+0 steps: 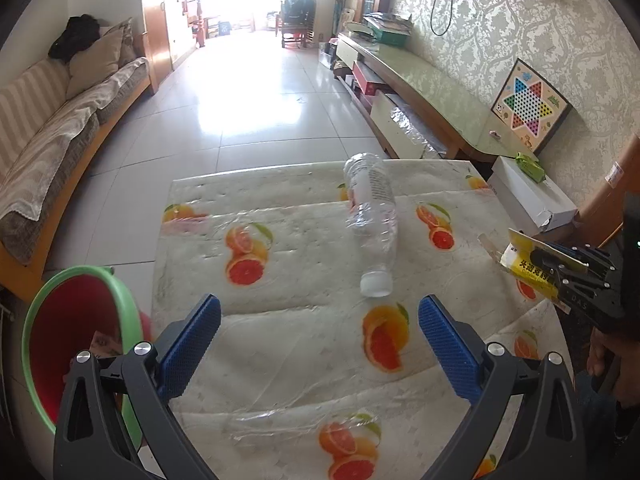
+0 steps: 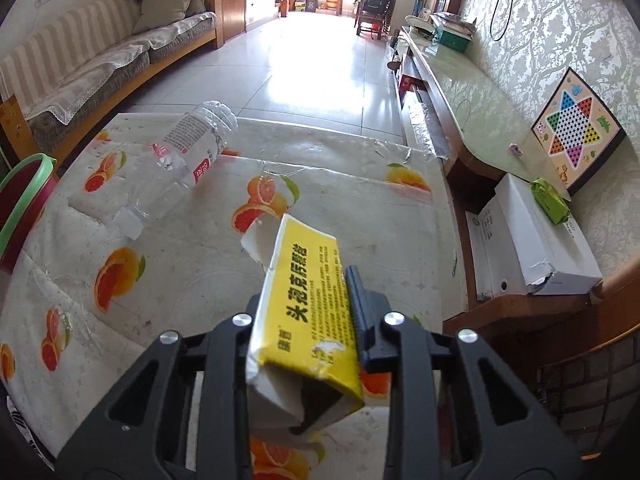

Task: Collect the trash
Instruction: 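Grasp the clear plastic bottle with the left tool while the right tool holds the yellow box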

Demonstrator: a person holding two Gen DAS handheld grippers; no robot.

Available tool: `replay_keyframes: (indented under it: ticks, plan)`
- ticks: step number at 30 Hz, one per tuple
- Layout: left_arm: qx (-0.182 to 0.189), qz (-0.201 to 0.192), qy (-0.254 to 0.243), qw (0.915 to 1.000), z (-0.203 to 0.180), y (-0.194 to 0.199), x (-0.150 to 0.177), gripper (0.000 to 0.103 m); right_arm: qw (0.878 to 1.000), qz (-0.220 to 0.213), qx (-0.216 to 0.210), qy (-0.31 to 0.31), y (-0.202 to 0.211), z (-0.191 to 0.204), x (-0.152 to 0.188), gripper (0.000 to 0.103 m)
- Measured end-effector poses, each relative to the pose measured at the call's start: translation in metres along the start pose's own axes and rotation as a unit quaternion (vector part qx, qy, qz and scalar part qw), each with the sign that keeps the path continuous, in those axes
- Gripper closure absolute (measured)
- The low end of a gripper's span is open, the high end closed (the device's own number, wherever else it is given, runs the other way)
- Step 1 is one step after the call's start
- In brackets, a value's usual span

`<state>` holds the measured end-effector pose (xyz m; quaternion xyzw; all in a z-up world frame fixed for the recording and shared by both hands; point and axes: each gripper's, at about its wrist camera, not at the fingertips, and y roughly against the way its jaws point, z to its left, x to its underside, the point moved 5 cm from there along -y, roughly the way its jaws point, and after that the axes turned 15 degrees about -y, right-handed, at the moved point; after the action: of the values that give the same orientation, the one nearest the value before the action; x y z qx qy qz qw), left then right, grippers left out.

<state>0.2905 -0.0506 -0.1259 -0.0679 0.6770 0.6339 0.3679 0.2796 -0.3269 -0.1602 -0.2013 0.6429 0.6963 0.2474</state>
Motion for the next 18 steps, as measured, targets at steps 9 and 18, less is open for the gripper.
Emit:
replay_keyframes:
  ticks: [9, 18]
  plan:
    - [0.010, 0.029, -0.058, 0.9978, -0.053, -0.078, -0.062, 0.008, 0.998, 0.004, -0.034, -0.046, 0.019, -0.029, 0.019, 0.077]
    - [-0.001, 0.088, -0.048, 0.9950, -0.050, -0.143, -0.073, 0.008, 0.995, -0.011, -0.068, -0.071, 0.047, -0.035, 0.028, 0.077]
